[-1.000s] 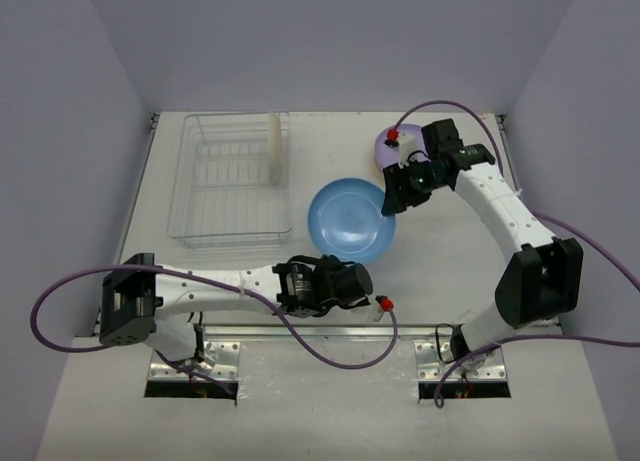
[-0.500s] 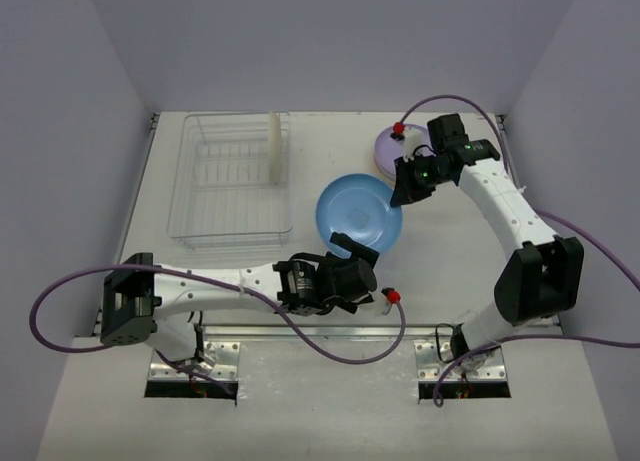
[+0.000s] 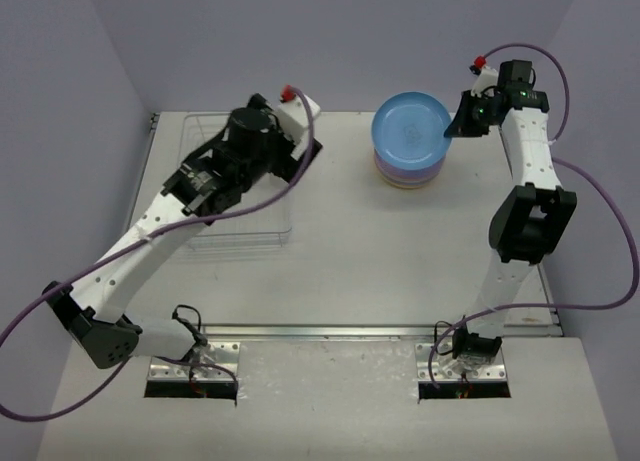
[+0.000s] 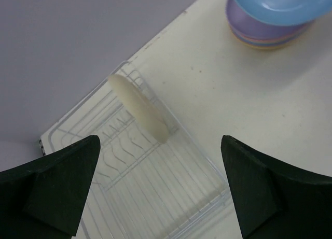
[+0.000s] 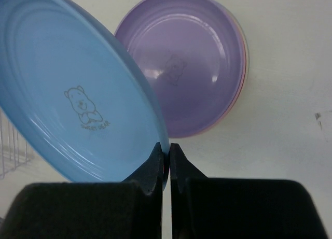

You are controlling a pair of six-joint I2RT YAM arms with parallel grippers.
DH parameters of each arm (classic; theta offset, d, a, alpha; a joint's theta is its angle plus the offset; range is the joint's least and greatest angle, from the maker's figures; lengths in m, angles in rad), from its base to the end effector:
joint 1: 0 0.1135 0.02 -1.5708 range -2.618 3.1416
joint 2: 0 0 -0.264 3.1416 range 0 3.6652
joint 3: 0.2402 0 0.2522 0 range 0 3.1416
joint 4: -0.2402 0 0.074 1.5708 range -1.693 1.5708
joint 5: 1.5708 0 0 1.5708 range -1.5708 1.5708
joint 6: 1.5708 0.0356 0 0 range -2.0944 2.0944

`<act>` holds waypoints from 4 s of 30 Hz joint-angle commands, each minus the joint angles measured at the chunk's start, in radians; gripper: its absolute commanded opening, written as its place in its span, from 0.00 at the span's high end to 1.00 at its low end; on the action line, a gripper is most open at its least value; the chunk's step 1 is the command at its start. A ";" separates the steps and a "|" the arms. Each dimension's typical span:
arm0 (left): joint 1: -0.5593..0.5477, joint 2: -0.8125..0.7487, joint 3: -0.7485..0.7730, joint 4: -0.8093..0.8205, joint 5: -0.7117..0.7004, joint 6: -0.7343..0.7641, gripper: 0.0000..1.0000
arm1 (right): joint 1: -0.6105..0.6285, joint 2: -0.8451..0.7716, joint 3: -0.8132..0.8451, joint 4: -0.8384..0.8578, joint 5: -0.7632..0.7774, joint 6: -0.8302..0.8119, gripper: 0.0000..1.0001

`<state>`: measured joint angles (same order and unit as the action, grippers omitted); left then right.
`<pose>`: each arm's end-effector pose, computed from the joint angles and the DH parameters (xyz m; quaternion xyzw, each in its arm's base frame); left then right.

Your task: Unload the plates from the dish rack

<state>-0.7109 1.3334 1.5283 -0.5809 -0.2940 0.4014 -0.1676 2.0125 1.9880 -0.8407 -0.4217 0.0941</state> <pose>0.2240 -0.1793 0.4357 0.3638 0.7401 0.0349 0.5645 0.4444 -0.0604 0.3251 0.0480 0.9192 0.1838 0.3449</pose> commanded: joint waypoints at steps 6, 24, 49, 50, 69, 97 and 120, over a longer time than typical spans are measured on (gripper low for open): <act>0.261 -0.113 -0.061 -0.044 0.229 -0.318 0.00 | -0.009 0.231 0.229 0.015 0.028 0.068 1.00; 0.338 -0.083 -0.048 -0.050 0.227 -0.368 0.00 | -0.012 0.280 0.222 0.081 0.099 0.078 0.02; 0.683 0.581 0.342 -0.008 1.019 -0.537 0.34 | -0.010 -0.387 -0.379 0.053 -0.231 0.055 0.01; 0.684 0.597 0.351 -0.006 1.017 -0.536 0.35 | -0.010 -0.395 -0.384 0.051 -0.233 0.056 0.01; 0.685 0.766 0.436 0.022 1.139 -0.574 0.63 | -0.010 -0.348 -0.345 0.028 -0.260 0.076 0.01; 0.781 0.616 0.478 0.269 1.594 -0.832 1.00 | 0.002 -0.348 -0.287 -0.002 -0.281 0.103 0.01; -0.211 0.168 0.090 -0.190 0.165 0.301 1.00 | 0.002 -0.443 -0.078 -0.133 -0.176 0.009 0.01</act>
<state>-0.6828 1.6400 1.8266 -0.8534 0.4260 0.4096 -0.1722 1.6225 1.8116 -0.9251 -0.6708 0.1945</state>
